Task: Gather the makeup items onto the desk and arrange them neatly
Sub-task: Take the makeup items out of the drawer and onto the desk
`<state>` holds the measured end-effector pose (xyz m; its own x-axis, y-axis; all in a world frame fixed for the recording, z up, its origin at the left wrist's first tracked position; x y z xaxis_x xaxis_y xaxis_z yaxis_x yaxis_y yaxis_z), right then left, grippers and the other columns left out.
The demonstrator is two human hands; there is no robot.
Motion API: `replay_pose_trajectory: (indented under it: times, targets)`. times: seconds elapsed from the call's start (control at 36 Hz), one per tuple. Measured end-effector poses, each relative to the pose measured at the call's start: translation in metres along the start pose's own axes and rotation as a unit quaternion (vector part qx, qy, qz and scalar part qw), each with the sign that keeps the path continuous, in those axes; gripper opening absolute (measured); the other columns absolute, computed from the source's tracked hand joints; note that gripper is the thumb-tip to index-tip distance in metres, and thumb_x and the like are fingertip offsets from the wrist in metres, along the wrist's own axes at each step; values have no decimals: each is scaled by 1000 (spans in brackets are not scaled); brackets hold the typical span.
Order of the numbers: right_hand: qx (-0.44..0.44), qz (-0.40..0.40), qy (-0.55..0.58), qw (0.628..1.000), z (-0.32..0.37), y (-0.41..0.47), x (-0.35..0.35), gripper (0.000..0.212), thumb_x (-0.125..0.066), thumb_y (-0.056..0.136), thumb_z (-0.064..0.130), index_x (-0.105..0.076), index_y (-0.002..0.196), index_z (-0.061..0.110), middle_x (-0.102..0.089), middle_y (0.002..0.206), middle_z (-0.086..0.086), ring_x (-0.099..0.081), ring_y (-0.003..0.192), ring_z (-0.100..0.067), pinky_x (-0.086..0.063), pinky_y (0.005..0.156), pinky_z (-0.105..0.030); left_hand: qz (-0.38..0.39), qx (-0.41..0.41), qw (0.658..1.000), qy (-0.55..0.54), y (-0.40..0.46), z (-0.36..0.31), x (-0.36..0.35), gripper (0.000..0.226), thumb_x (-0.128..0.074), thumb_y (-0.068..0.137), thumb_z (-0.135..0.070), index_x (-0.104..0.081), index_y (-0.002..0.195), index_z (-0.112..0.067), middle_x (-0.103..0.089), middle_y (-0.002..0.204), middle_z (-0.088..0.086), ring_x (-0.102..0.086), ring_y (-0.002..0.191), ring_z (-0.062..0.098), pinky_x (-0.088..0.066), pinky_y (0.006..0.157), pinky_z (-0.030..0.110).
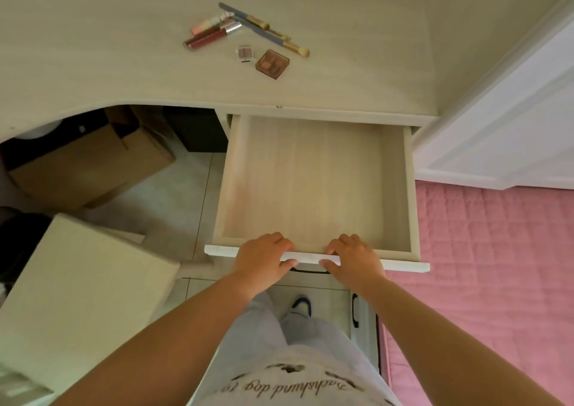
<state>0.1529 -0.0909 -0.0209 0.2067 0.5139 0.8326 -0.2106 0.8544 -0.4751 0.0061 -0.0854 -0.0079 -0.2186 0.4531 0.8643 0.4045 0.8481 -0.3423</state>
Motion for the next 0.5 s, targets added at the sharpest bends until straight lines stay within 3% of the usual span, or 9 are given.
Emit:
replay_pose_trajectory:
  times: [0.11, 0.17, 0.22, 0.33, 0.42, 0.44, 0.5]
  targets:
    - [31, -19, -87, 996, 4, 0, -6, 33, -53, 91, 36, -55, 121, 21, -56, 115, 2, -49, 108, -19, -40, 90, -28, -1, -7, 999, 54, 3, -6, -6, 32, -50, 93, -36, -55, 121, -23, -55, 115, -2, -51, 107, 19, -39, 75, 29]
    - [42, -50, -126, 990, 7, 0, -4, 31, -74, 75, 32, -66, 100, 17, -63, 94, 0, -58, 87, -20, -47, 74, -29, 1, -12, 996, 88, 6, -8, -10, 31, -49, 93, -34, -54, 121, -22, -54, 116, -2, -47, 111, 20, -38, 77, 30]
    - [50, -81, -153, 984, 7, 2, -5, 37, -92, 41, 28, -68, 68, 17, -59, 63, 2, -56, 58, -17, -46, 50, -25, 15, 1, 994, 107, 9, -6, -14, 30, -46, 95, -33, -52, 122, -22, -53, 117, -3, -47, 110, 18, -37, 77, 29]
    - [73, -96, -172, 978, 7, 3, -4, 41, -92, 27, 18, -63, 56, 16, -54, 54, 3, -52, 48, -16, -43, 43, -22, 36, -3, 992, 118, 13, -5, -19, 28, -47, 96, -30, -57, 120, -19, -57, 112, 0, -54, 101, 18, -37, 69, 28]
    - [89, -91, -169, 977, 7, 5, -6, 41, -92, 28, 17, -62, 55, 16, -54, 54, 3, -52, 48, -16, -43, 43, -22, 24, -45, 986, 158, 15, -11, -15, 26, -82, 66, -37, -71, 85, -24, -63, 75, -7, -59, 66, 12, -32, 49, 22]
    - [94, -90, -163, 978, 7, 7, -6, 41, -91, 28, 16, -61, 55, 16, -53, 54, 2, -51, 48, -16, -43, 43, -22, 25, -44, 985, 162, 16, -10, -16, 30, -89, 52, -37, -71, 72, -26, -59, 64, -9, -56, 55, 10, -29, 43, 19]
    - [99, -93, -156, 978, 7, 9, -5, 41, -91, 27, 15, -60, 54, 16, -53, 53, 2, -51, 47, -17, -42, 43, -22, 13, -45, 987, 156, 20, -7, -18, 33, -92, 43, -35, -69, 65, -26, -55, 57, -10, -53, 48, 10, -28, 39, 19]
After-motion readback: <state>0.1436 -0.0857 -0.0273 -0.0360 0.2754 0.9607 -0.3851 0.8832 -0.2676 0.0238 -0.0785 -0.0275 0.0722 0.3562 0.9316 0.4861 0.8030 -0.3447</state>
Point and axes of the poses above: each hand's wrist, its own y-axis towards the middle knuckle, its own x-axis out of the back of the hand, z = x × y, the point moved 9 cm from there along y, towards the middle knuckle
